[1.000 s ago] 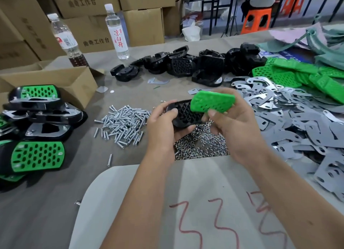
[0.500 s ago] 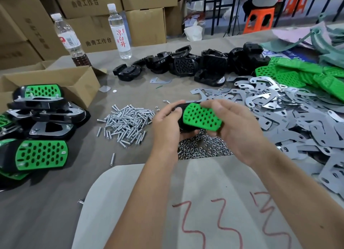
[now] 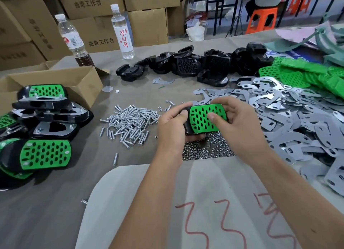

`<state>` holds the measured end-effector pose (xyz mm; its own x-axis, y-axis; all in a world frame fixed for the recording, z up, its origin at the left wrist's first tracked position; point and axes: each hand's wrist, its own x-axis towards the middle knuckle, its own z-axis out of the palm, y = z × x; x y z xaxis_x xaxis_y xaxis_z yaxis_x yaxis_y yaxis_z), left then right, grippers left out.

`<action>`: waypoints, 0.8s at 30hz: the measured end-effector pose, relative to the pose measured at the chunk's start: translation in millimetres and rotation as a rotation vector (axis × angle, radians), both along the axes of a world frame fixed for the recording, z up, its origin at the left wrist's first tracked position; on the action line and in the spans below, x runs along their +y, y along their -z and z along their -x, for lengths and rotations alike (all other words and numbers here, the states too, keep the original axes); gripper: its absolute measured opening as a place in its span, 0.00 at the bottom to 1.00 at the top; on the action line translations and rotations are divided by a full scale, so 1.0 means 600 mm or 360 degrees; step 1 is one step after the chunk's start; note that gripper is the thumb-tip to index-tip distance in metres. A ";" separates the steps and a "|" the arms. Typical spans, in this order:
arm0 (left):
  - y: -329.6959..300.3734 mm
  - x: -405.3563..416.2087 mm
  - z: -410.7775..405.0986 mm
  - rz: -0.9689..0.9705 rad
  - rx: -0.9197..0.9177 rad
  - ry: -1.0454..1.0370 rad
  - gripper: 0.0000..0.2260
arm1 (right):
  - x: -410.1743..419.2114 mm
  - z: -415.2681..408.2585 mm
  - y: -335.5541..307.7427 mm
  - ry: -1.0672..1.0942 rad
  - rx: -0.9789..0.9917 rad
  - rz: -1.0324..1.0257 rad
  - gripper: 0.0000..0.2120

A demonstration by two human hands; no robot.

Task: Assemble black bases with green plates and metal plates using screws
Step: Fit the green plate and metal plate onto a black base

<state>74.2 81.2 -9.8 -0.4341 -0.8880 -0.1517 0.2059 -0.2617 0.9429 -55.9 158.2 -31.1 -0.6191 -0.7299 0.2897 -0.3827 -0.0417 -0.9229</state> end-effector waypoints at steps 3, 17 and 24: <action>0.001 0.002 0.000 0.0031 -0.0024 -0.0006 0.14 | 0.002 -0.010 0.000 0.0032 0.0037 0.0007 0.12; 0.010 0.002 0.003 0.0055 -0.0017 -0.0044 0.12 | 0.002 0.011 -0.004 -0.0095 -0.0175 0.0020 0.14; 0.017 0.001 0.005 0.0100 -0.0008 -0.0092 0.11 | -0.001 0.006 -0.006 -0.0027 -0.0009 -0.0079 0.15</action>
<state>71.2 82.1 -19.7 -0.3812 -0.9194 -0.0970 0.2139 -0.1898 0.9582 -59.7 157.6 -27.4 -0.6078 -0.7539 0.2494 -0.3773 -0.0021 -0.9261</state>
